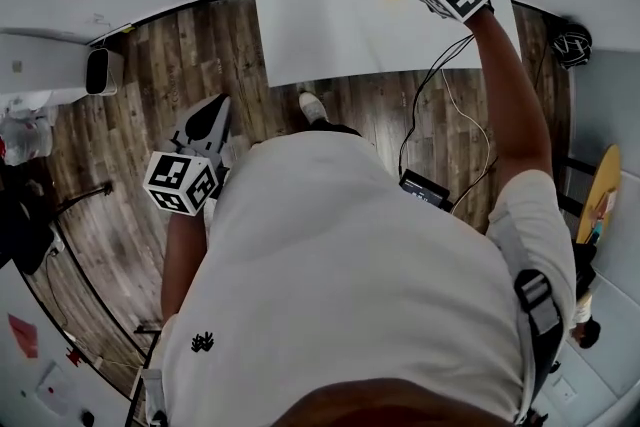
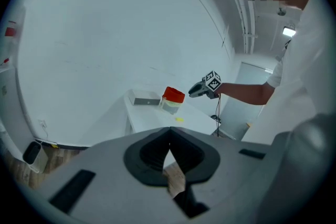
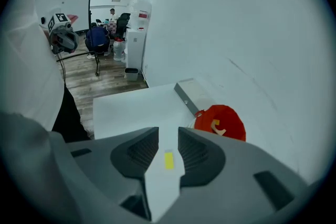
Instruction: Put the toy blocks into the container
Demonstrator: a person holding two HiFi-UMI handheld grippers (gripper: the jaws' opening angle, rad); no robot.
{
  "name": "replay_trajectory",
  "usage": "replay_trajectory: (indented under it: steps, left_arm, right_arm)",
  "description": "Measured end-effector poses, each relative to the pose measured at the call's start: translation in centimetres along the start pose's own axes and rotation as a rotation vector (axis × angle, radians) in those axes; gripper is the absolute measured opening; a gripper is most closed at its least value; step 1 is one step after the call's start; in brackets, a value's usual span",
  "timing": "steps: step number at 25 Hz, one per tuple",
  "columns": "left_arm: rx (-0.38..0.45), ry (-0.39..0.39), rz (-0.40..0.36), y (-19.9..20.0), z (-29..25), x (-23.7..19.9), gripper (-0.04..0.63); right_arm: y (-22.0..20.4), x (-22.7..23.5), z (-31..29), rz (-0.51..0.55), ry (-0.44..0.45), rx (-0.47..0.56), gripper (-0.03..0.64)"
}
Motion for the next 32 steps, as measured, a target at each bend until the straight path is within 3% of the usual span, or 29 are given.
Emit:
replay_trajectory:
  steps: [8,15,32]
  left_arm:
    - [-0.027,-0.054,-0.040,-1.0,1.9,-0.1,0.006]
    - [-0.049,-0.066,-0.025,-1.9,2.4,0.4,0.006]
    - [-0.031,0.020,-0.025,1.4,-2.9,3.1,0.006]
  right_arm:
    - [-2.0,-7.9,-1.1,-0.054,0.075,-0.013,0.115]
    - [-4.1,-11.2,-2.7,-0.073,0.145,-0.033,0.123]
    - [-11.3,-3.9,-8.4,-0.057,0.236,-0.144,0.160]
Point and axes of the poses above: the fingertips, and each gripper's own axes: z backward along the fingers, x to its right, y out of its top, the point moved 5 cm from there along z, backward along the fingers, and after that the axes turned 11 degrees about y, right-handed, at the moved point
